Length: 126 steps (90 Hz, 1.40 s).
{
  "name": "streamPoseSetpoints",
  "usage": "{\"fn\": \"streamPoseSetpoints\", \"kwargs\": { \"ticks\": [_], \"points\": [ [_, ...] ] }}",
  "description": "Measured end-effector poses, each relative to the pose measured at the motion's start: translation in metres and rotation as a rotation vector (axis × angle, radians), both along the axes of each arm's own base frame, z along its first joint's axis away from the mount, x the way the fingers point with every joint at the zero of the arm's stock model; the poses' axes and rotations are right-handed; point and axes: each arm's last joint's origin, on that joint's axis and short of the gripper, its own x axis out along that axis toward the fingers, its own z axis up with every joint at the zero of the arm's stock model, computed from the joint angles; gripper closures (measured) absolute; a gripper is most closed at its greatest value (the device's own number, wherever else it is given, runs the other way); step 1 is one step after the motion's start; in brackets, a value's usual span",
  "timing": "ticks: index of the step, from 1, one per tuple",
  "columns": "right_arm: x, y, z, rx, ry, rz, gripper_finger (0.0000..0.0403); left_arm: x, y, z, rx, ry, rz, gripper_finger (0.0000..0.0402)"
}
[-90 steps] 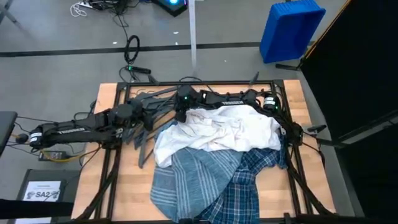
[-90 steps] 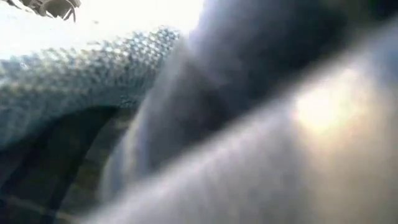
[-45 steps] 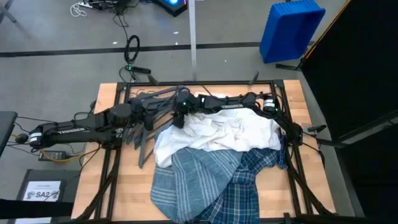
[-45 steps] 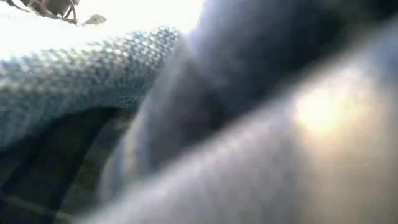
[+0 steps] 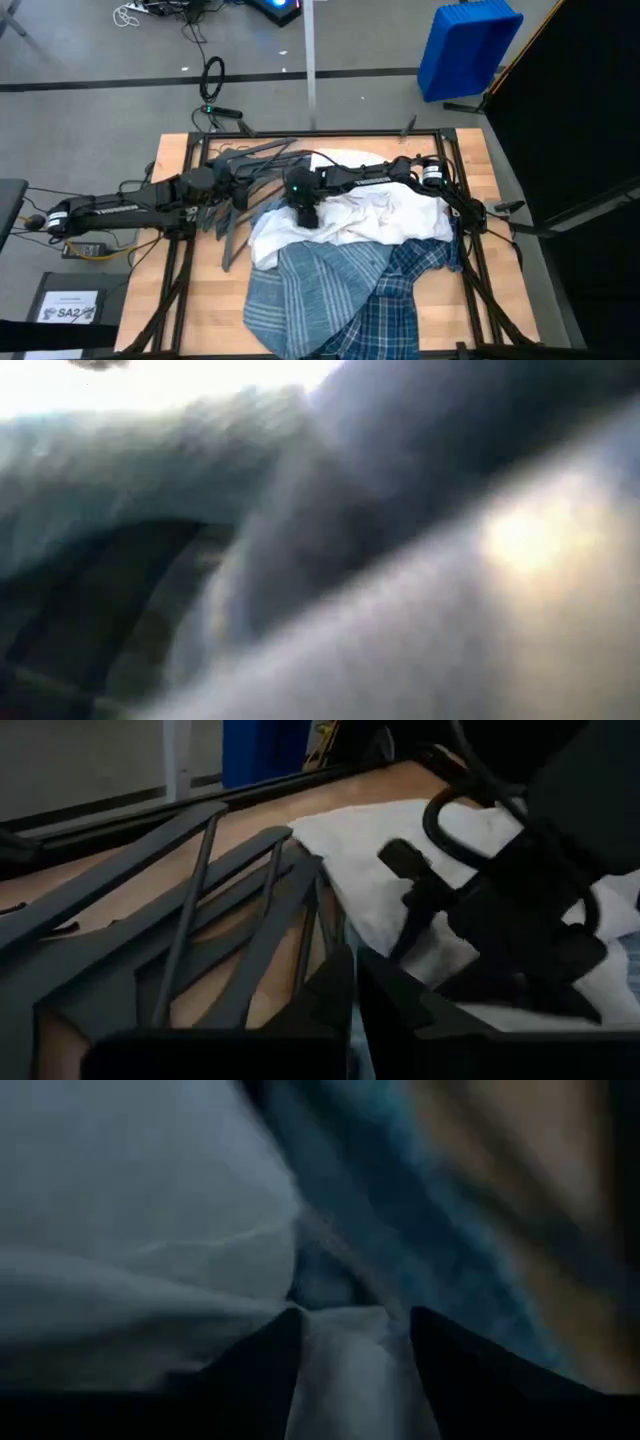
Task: Hang clothes
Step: Insert the black hanger into the white shirt
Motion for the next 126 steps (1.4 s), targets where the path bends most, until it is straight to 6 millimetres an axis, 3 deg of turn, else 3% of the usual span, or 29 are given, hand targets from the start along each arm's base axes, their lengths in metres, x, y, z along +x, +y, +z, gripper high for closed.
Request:
{"fn": "streamPoseSetpoints", "kwargs": {
  "ticks": [11, 25, 44, 57, 64, 80, 96, 126],
  "points": [
    [-0.013, 0.005, -0.001, 0.03, 0.132, 0.021, 0.0235, 0.001, 0.0, -0.001, 0.004, 0.012, -0.01, 0.0401],
    [-0.014, 0.006, 0.007, 0.028, 0.105, 0.006, 0.0234, 0.002, 0.0, -0.002, 0.016, 0.027, -0.02, 0.0401],
    [-0.002, -0.006, 0.056, -0.028, -0.208, -0.045, 0.0243, 0.002, 0.0, -0.004, 0.027, 0.064, -0.03, 0.0401],
    [0.011, -0.026, 0.066, -0.072, -0.406, -0.087, 0.0245, 0.003, 0.0, -0.005, 0.025, 0.066, -0.03, 0.0401],
    [0.016, -0.039, 0.062, -0.078, -0.466, -0.108, 0.0244, 0.003, 0.001, -0.005, 0.021, 0.07, -0.028, 0.0401],
    [0.022, -0.061, 0.023, 0.009, -0.441, -0.122, 0.0237, 0.005, 0.001, -0.007, 0.004, 0.071, -0.024, 0.0401],
    [0.021, -0.067, -0.006, 0.075, -0.36, -0.155, 0.0219, 0.006, 0.001, -0.007, -0.001, 0.067, -0.027, 0.0401],
    [0.016, -0.06, -0.012, -0.128, -0.232, -0.161, 0.0197, 0.009, 0.002, -0.006, 0.004, 0.051, -0.03, 0.0401]
  ]
}}
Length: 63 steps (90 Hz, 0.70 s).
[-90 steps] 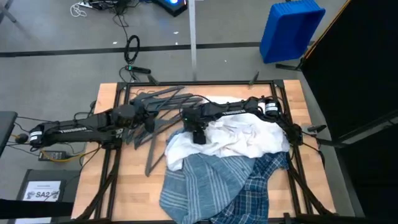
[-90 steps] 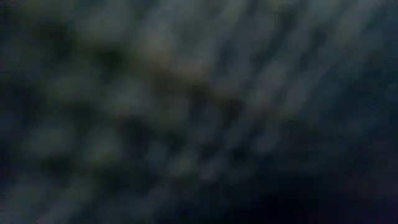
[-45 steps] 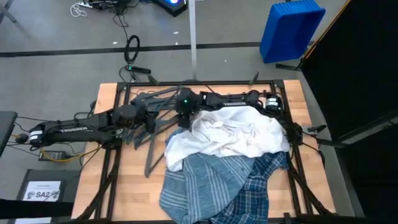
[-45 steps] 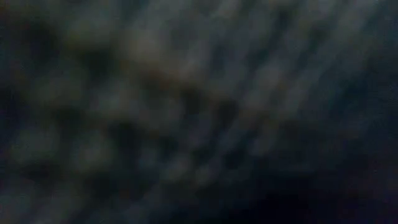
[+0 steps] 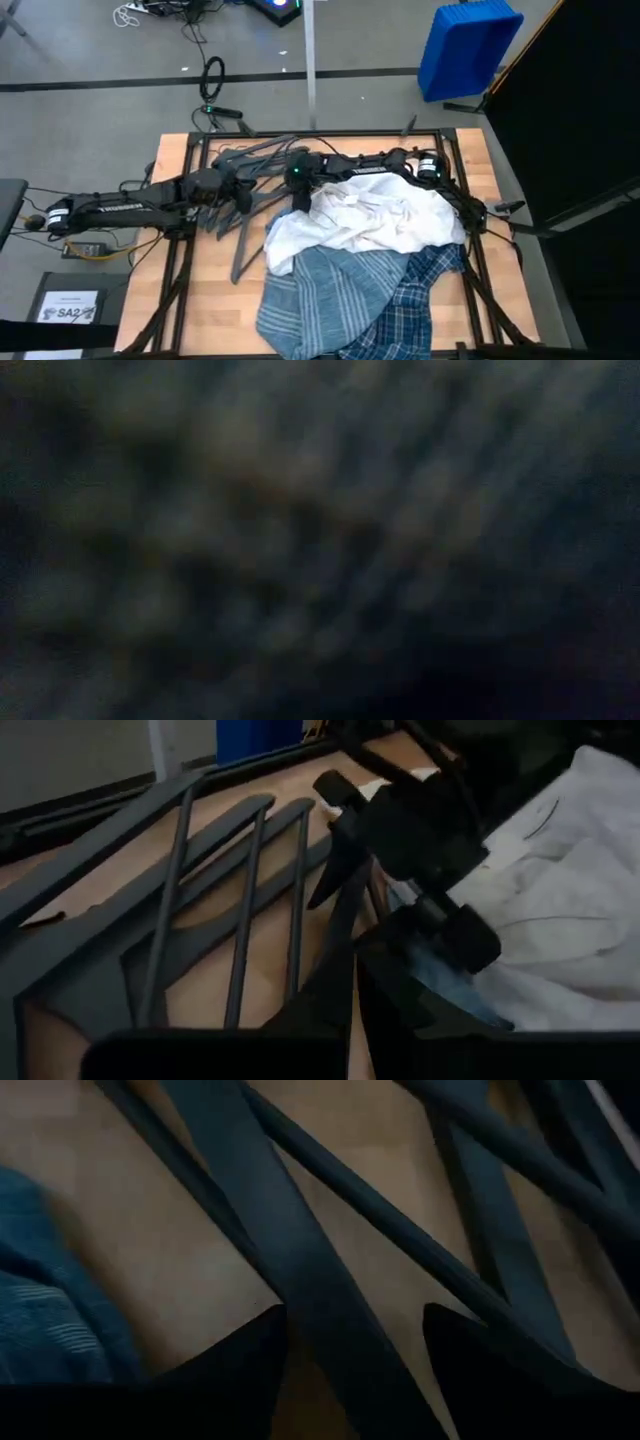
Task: Hang clothes
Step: Insert the black hanger into the white shirt
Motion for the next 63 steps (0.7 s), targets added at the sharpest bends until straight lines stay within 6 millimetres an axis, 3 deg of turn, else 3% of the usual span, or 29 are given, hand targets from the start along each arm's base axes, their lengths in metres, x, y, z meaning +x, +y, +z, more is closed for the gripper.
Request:
{"fn": "streamPoseSetpoints", "kwargs": {
  "ticks": [13, 35, 63],
  "points": [
    [-0.0007, -0.0006, -0.0003, -0.006, 0.008, -0.003, 0.023, 0.0002, 0.0, -0.0005, -0.001, 0.005, 0.0, 0.0401],
    [-0.0011, 0.0006, -0.0006, 0.025, 0.009, 0.02, 0.0351, 0.0002, -0.0001, -0.0006, -0.002, 0.006, -0.004, 0.0401],
    [-0.0025, 0.0022, -0.001, 0.051, 0.024, 0.042, 0.0353, 0.0001, -0.0005, -0.0013, -0.01, 0.012, -0.019, 0.0401]
  ]
}}
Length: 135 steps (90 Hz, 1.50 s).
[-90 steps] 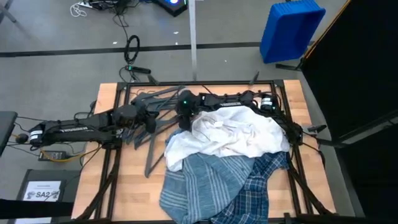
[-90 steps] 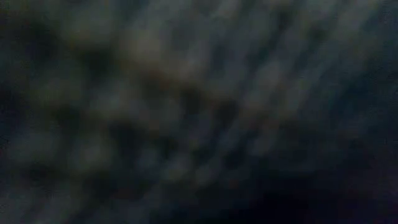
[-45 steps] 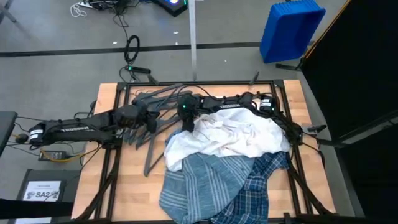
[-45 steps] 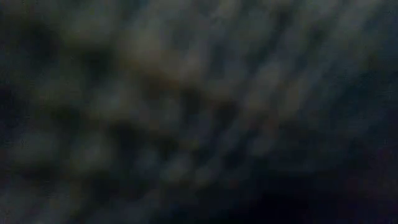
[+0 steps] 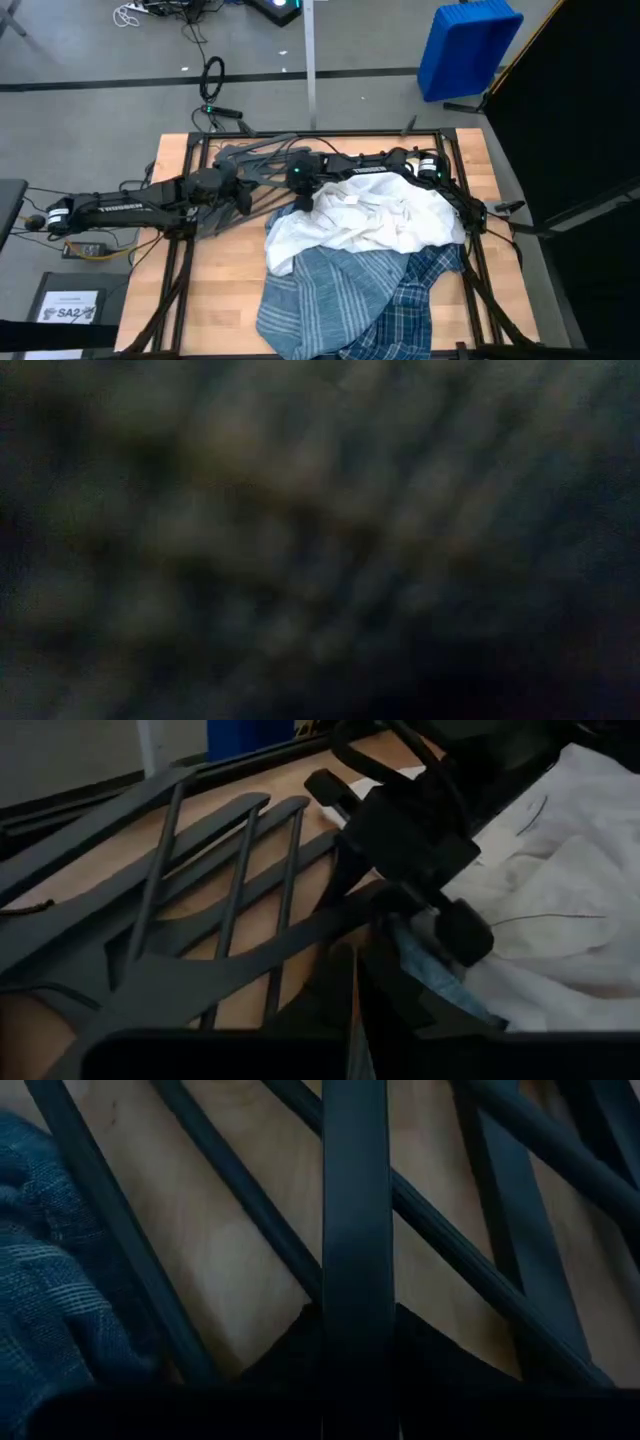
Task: Hang clothes
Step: Insert the black hanger into the white shirt
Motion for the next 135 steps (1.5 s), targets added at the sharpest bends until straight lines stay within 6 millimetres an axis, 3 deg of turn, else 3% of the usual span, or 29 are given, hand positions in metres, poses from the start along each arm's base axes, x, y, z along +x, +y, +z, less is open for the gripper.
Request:
{"fn": "streamPoseSetpoints", "kwargs": {
  "ticks": [76, 122, 135],
  "points": [
    [0.004, 0.022, 0.003, -0.031, 0.005, 0.051, 0.0353, 0.0, 0.0, 0.0, -0.002, 0.004, 0.001, 0.0401],
    [0.009, 0.026, 0.047, -0.08, -0.078, 0.082, 0.0353, 0.006, 0.001, 0.013, 0.038, -0.133, -0.031, 0.0401],
    [0.008, 0.03, 0.051, -0.102, -0.071, 0.089, 0.0353, 0.006, 0.001, 0.016, 0.042, -0.141, -0.032, 0.0401]
  ]
}}
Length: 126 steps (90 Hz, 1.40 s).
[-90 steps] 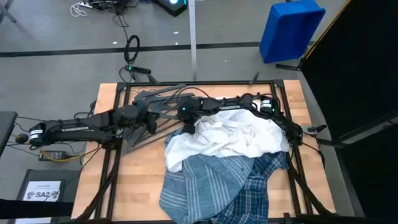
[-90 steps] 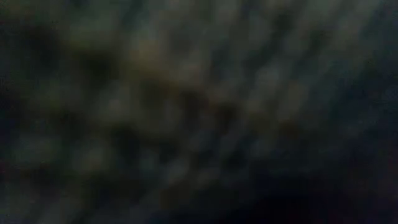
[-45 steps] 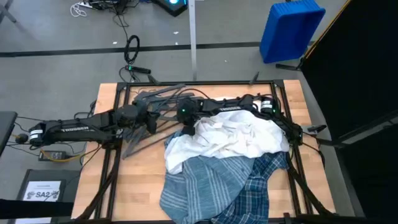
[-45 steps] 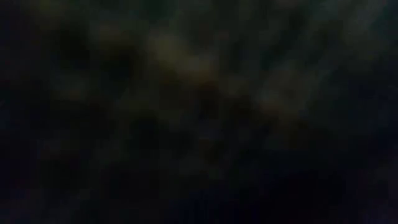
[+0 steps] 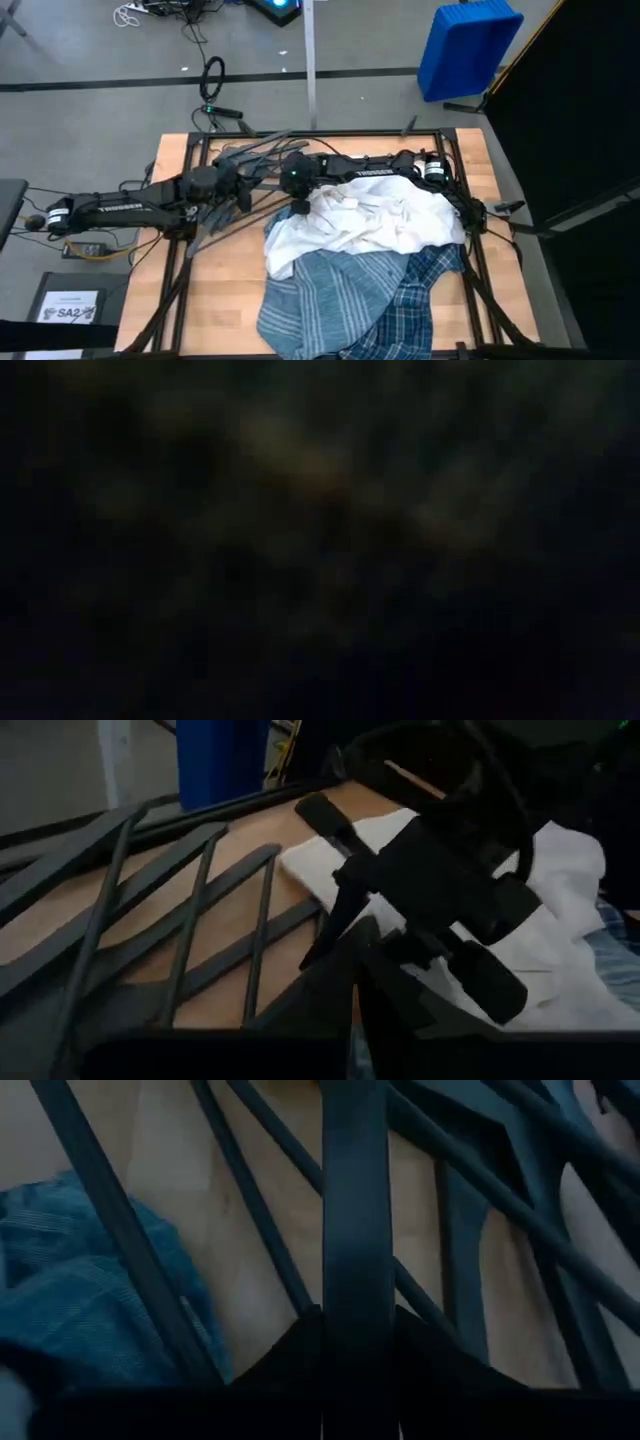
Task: Hang clothes
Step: Insert the black hanger into the white shirt
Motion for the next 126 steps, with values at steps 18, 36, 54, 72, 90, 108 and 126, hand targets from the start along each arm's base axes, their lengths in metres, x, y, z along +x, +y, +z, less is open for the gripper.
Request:
{"fn": "streamPoseSetpoints", "kwargs": {
  "ticks": [18, 36, 54, 72, 90, 108, 126],
  "points": [
    [-0.002, 0.004, -0.001, -0.017, 0.031, 0.0, 0.0353, 0.0, 0.0, 0.003, 0.006, -0.014, -0.001, 0.0401],
    [-0.002, 0.005, -0.001, -0.027, 0.042, -0.008, 0.0353, 0.001, -0.001, 0.004, 0.003, -0.032, -0.03, 0.0401],
    [-0.005, 0.004, 0.003, -0.055, 0.055, -0.022, 0.0353, -0.001, -0.001, 0.009, 0.025, -0.064, -0.046, 0.0401],
    [-0.009, 0.004, 0.018, -0.069, 0.039, -0.032, 0.0353, -0.004, -0.002, 0.014, 0.046, -0.107, -0.049, 0.0401],
    [-0.014, 0.006, 0.034, -0.078, 0.011, -0.036, 0.0353, -0.007, -0.003, 0.018, 0.052, -0.138, -0.048, 0.0401],
    [-0.016, 0.009, 0.042, -0.093, 0.012, -0.039, 0.0353, -0.014, -0.005, 0.033, 0.076, -0.201, -0.052, 0.0401],
    [-0.017, 0.011, 0.043, -0.098, 0.014, -0.033, 0.0353, -0.02, -0.006, 0.049, 0.09, -0.203, -0.055, 0.0384]
  ]
}}
